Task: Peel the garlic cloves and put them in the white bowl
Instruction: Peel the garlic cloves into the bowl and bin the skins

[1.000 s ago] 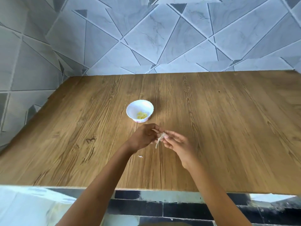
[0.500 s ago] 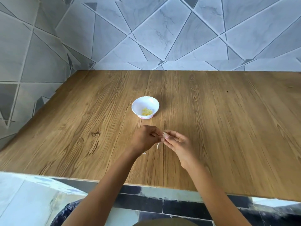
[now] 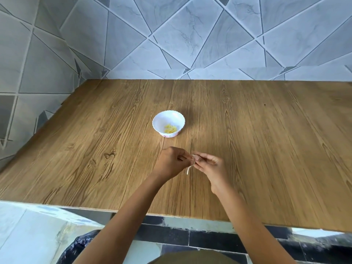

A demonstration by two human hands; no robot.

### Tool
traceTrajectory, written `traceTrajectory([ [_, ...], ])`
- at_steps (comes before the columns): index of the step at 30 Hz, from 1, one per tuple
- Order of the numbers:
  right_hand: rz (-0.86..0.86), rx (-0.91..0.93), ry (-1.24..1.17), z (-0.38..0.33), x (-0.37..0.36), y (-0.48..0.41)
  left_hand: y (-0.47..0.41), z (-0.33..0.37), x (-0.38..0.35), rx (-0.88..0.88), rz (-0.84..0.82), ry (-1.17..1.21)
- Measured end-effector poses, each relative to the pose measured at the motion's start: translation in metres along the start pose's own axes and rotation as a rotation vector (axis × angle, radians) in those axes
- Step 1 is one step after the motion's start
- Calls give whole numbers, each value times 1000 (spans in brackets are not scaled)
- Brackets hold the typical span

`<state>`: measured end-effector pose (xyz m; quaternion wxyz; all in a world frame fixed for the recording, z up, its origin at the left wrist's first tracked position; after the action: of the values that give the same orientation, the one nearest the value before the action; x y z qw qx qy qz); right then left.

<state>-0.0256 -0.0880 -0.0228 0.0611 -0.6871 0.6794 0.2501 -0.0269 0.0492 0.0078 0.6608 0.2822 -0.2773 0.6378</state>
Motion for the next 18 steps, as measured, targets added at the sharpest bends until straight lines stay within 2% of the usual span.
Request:
traceTrajectory([
  [5, 51, -32, -42, 3, -2, -2, 0, 4, 0, -65, 61, -117],
  [10, 20, -47, 11, 6, 1, -2, -4, -5, -1, -5, -62, 3],
  [14, 42, -35, 35, 6, -1, -4, -3, 0, -3, -76, 15, -137],
  [18, 28, -69, -2, 4, -4, -7, -5, -4, 0, -31, 39, -18],
])
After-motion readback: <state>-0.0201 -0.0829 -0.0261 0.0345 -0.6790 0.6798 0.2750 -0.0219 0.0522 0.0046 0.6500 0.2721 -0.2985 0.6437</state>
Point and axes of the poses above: each hand's wrist, its own y-axis away from the middle knuckle, its own x-axis out of the back of the hand, z = x × y, the point moved 4 cm from there along -y, towards the middle knuckle, and after that the axes turned 9 degrees about -y, right-handed, at the moved point
